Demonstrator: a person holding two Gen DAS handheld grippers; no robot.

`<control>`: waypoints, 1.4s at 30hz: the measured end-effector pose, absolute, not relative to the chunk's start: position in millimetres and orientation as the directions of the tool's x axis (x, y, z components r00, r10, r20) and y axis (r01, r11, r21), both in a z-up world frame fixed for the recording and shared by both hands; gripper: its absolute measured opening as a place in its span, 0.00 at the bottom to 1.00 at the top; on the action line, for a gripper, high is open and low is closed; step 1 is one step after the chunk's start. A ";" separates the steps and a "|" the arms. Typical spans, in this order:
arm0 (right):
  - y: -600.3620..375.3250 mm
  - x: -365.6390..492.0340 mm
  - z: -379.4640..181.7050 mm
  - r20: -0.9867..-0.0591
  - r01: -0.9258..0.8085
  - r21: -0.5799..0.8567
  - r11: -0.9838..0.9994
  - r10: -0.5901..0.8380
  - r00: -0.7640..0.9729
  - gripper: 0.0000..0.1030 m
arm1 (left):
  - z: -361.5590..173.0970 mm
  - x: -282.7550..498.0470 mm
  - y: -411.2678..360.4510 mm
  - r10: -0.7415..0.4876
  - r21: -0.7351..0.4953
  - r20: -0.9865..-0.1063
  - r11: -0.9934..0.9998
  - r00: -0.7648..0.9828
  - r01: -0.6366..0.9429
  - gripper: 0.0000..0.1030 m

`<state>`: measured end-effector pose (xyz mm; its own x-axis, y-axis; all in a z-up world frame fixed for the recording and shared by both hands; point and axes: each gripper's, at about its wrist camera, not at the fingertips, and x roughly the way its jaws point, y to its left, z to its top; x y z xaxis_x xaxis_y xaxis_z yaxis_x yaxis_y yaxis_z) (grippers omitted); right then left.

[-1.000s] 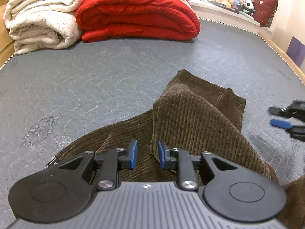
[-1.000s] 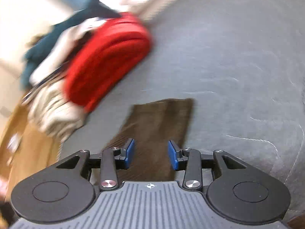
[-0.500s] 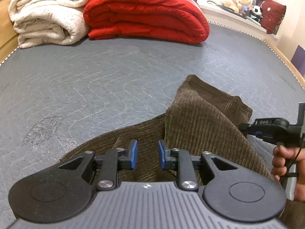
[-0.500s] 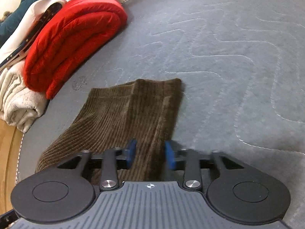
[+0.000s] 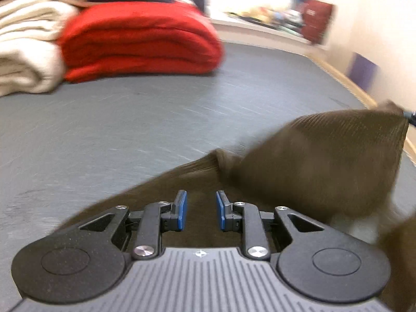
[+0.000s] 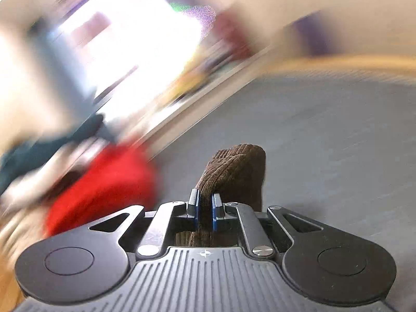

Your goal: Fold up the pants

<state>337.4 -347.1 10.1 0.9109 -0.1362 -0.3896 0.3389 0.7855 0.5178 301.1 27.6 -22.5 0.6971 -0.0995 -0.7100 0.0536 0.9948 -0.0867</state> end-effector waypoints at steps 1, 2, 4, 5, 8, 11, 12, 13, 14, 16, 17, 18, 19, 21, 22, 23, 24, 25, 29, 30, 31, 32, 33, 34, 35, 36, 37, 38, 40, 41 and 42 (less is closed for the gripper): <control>-366.7 326.5 3.5 -0.407 0.429 0.490 0.759 -0.236 0.882 0.09 | -26.5 300.3 19.7 -0.133 -0.098 -0.714 0.991 0.688 0.090 0.25; -390.5 316.3 -10.1 -0.446 0.535 0.440 0.722 -0.342 0.827 0.09 | -30.6 300.0 12.2 -0.164 -0.109 -0.720 0.986 0.675 0.124 0.25; -431.5 313.6 -49.5 -0.578 0.615 0.421 0.666 -0.326 0.748 0.11 | -42.5 299.9 -5.5 -0.220 -0.118 -0.739 0.973 0.637 0.199 0.27; -448.5 313.9 -71.9 -0.647 0.639 0.427 0.639 -0.277 0.710 0.13 | -49.5 299.5 -15.0 -0.229 -0.108 -0.750 0.968 0.620 0.227 0.31; -474.1 309.6 -111.9 -0.718 0.663 0.443 0.603 -0.204 0.666 0.14 | -70.5 298.3 -37.4 -0.246 -0.093 -0.783 0.955 0.572 0.283 0.37; -490.7 308.6 -121.5 -0.676 0.611 0.541 0.578 -0.135 0.725 0.19 | -83.6 296.3 -51.3 -0.277 -0.118 -0.801 0.942 0.531 0.314 0.39; -495.8 308.8 -122.4 -0.659 0.593 0.574 0.565 -0.112 0.744 0.24 | -86.7 295.4 -56.5 -0.287 -0.121 -0.803 0.937 0.523 0.329 0.42; -498.1 312.2 -123.8 -0.651 0.583 0.599 0.549 -0.089 0.754 0.39 | -89.7 294.1 -61.4 -0.290 -0.115 -0.803 0.933 0.521 0.341 0.44; -500.1 314.0 -124.3 -0.656 0.590 0.601 0.539 -0.089 0.749 0.43 | -92.7 292.8 -65.0 -0.292 -0.110 -0.802 0.929 0.521 0.353 0.47; -507.2 313.8 -126.3 -0.672 0.630 0.574 0.523 -0.139 0.728 0.43 | -100.2 292.9 -72.5 -0.306 -0.114 -0.802 0.922 0.513 0.371 0.48; -511.0 313.5 -129.0 -0.675 0.641 0.577 0.506 -0.147 0.723 0.43 | -104.2 293.8 -74.8 -0.310 -0.119 -0.805 0.919 0.505 0.375 0.48; -514.1 314.7 -131.1 -0.681 0.652 0.582 0.486 -0.146 0.717 0.43 | -107.9 294.6 -78.4 -0.309 -0.119 -0.812 0.919 0.496 0.377 0.48; -518.0 314.7 -133.4 -0.682 0.658 0.592 0.465 -0.146 0.717 0.44 | -112.5 296.7 -81.1 -0.298 -0.111 -0.824 0.919 0.483 0.377 0.48; -522.2 319.5 -136.3 -0.671 0.654 0.604 0.456 -0.151 0.726 0.43 | -121.3 298.4 -86.6 -0.246 -0.058 -0.846 0.924 0.473 0.377 0.42; -524.7 320.0 -135.0 -0.667 0.649 0.606 0.459 -0.152 0.730 0.39 | -126.1 299.5 -90.2 -0.210 -0.016 -0.855 0.925 0.475 0.379 0.36; -525.6 323.3 -133.7 -0.659 0.642 0.608 0.467 -0.154 0.736 0.24 | -129.7 299.8 -91.7 -0.185 0.014 -0.859 0.923 0.477 0.383 0.18; -527.2 321.9 -130.1 -0.652 0.633 0.607 0.480 -0.156 0.742 0.16 | -131.5 300.1 -91.5 -0.176 0.027 -0.859 0.923 0.480 0.385 0.11; -528.4 323.6 -124.9 -0.639 0.623 0.605 0.496 -0.164 0.751 0.14 | -130.8 300.6 -89.2 -0.180 0.023 -0.857 0.923 0.483 0.385 0.09; -509.6 333.5 -66.4 -0.510 0.515 0.571 0.639 -0.214 0.833 0.11 | -110.4 301.5 -80.3 -0.216 0.004 -0.844 0.913 0.491 0.408 0.06; -500.9 333.6 -45.1 -0.462 0.478 0.534 0.697 -0.233 0.856 0.11 | -102.4 301.1 -76.3 -0.229 -0.004 -0.840 0.909 0.492 0.417 0.06; -495.2 331.6 -32.5 -0.441 0.478 0.495 0.726 -0.264 0.858 0.10 | -91.9 299.7 -69.1 -0.237 -0.008 -0.838 0.906 0.491 0.424 0.06; -493.2 329.0 -27.5 -0.450 0.509 0.454 0.732 -0.305 0.839 0.10 | -86.3 298.6 -64.1 -0.247 -0.013 -0.840 0.899 0.483 0.437 0.06; -494.7 328.6 -31.1 -0.505 0.590 0.384 0.711 -0.373 0.778 0.10 | -82.2 297.2 -60.5 -0.264 -0.025 -0.846 0.888 0.463 0.460 0.06; -498.8 328.3 -42.2 -0.576 0.669 0.320 0.671 -0.422 0.700 0.11 | -79.8 294.9 -56.7 -0.289 -0.047 -0.857 0.868 0.426 0.494 0.06; -505.2 328.5 -60.8 -0.665 0.739 0.255 0.623 -0.442 0.602 0.11 | -79.5 292.9 -54.6 -0.300 -0.059 -0.867 0.855 0.397 0.516 0.06; -512.3 329.1 -83.5 -0.758 0.797 0.181 0.576 -0.434 0.486 0.12 | -81.0 290.2 -53.4 -0.303 -0.066 -0.881 0.841 0.365 0.537 0.07; -518.8 326.2 -104.2 -0.828 0.842 0.136 0.522 -0.407 0.386 0.12 | -83.5 287.9 -53.2 -0.306 -0.077 -0.892 0.827 0.332 0.557 0.08; -523.7 317.0 -116.5 -0.851 0.872 0.154 0.465 -0.386 0.356 0.12 | -85.3 285.8 -52.4 -0.319 -0.098 -0.897 0.818 0.305 0.567 0.12; -519.4 315.2 -107.5 -0.818 0.881 0.155 0.447 -0.441 0.368 0.16 | -79.0 285.9 -46.6 -0.349 -0.133 -0.882 0.829 0.317 0.543 0.17; -512.0 319.0 -97.0 -0.786 0.878 0.135 0.459 -0.490 0.377 0.21 | -73.2 288.1 -41.6 -0.380 -0.169 -0.867 0.833 0.324 0.526 0.20; -503.1 320.8 -86.1 -0.745 0.872 0.133 0.471 -0.533 0.402 0.22 | -66.6 290.7 -35.6 -0.413 -0.207 -0.847 0.836 0.336 0.507 0.22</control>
